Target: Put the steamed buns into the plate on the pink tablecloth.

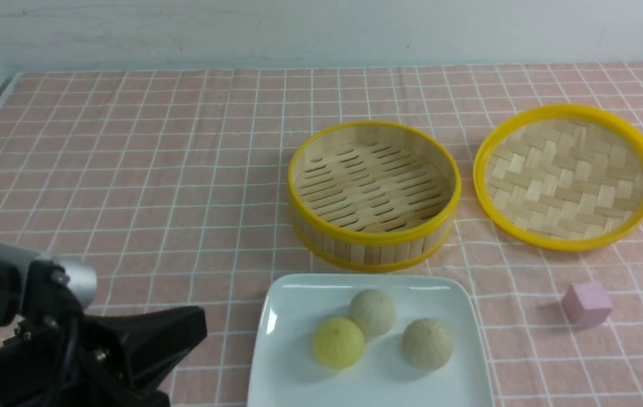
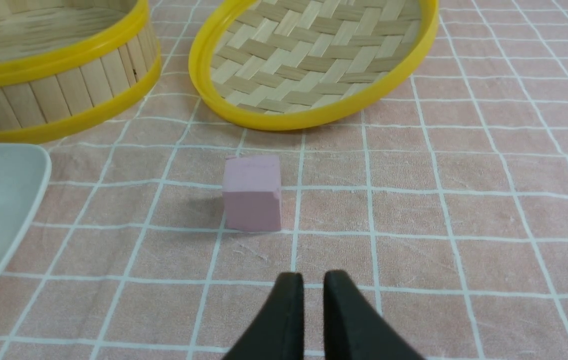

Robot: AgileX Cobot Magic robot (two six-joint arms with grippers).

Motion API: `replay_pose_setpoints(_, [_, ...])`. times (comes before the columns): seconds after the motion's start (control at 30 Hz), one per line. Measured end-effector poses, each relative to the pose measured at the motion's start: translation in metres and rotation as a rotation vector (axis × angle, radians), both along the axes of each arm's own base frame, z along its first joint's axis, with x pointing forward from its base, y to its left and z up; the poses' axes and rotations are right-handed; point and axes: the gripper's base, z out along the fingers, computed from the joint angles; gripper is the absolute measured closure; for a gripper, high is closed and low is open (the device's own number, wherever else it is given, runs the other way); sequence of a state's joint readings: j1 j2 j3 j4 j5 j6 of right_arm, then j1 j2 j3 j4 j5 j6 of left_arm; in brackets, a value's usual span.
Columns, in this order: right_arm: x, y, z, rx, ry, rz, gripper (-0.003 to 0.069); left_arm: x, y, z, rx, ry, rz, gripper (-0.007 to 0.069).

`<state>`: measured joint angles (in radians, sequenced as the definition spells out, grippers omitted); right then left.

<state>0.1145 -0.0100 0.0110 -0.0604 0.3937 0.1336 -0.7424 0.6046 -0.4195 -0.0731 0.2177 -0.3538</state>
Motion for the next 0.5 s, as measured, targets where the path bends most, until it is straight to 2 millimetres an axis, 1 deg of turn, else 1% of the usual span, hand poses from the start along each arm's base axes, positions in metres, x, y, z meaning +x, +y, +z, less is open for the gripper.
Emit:
replay_pose_setpoints(0.2, [0.000, 0.000, 0.000, 0.000, 0.000, 0.000, 0.0562, -0.001, 0.003, -0.004, 0.092, -0.018, -0.012, 0.0592])
replay_pose_setpoints(0.33, [0.000, 0.000, 0.000, 0.000, 0.000, 0.000, 0.0558, -0.002, 0.012, -0.014, 0.132, -0.016, 0.032, 0.0591])
replay_pose_setpoints(0.37, [0.000, 0.000, 0.000, 0.000, 0.000, 0.000, 0.0557, -0.002, 0.017, -0.017, 0.132, -0.018, 0.060, 0.0589])
replay_pose_setpoints(0.5, [0.000, 0.000, 0.000, 0.000, 0.000, 0.000, 0.0552, -0.008, 0.044, -0.044, 0.146, -0.050, 0.234, 0.0584])
